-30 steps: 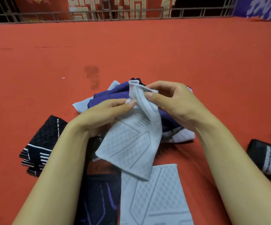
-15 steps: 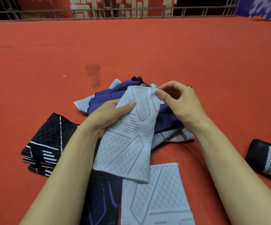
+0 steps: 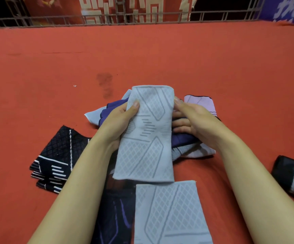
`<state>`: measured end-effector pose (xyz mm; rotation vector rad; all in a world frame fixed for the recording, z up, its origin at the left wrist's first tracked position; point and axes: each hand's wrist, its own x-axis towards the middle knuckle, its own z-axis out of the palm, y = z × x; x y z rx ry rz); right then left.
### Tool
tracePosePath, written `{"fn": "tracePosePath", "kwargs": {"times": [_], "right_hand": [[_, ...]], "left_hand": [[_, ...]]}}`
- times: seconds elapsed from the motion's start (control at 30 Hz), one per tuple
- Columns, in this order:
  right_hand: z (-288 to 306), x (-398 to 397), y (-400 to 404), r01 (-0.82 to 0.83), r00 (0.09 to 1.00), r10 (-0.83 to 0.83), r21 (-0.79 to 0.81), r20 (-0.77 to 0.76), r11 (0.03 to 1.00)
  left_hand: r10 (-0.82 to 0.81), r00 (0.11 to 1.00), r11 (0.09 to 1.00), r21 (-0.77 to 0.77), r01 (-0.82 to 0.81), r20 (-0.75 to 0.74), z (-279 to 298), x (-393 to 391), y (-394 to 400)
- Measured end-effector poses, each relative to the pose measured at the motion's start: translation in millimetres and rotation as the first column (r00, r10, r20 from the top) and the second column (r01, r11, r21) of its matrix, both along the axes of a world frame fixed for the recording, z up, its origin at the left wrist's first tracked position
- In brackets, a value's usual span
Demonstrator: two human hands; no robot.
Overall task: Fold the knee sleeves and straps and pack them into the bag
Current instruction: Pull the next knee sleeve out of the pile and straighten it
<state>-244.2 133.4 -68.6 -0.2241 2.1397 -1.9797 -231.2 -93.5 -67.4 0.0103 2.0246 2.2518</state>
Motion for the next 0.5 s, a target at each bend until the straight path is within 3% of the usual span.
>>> {"fn": "tracePosePath", "kwargs": {"times": [0.1,0.2,0.37,0.5], "right_hand": [[1,6,-1,-0.107,0.992,0.117,0.174,-0.045,0.979],[-1,5,-4,0.020,0.980,0.008,0.140,-0.197,0.990],[4,4,1,0.172,0.954,-0.138,0.111,-0.265,0.979],[-6,-1,7,0.136,0.977,-0.121,0.075,-0.173,0.988]], "left_hand": [[0.053,0.998,0.995,0.082,-0.052,-0.014,3,0,2],[0.042,0.998,0.998,0.047,-0.039,-0.053,7,-1,4],[-0.258,0.964,0.938,-0.256,0.233,-0.066,17,8,-5],[-0.283,0.958,0.912,-0.325,0.251,-0.054,12,7,-9]]}}
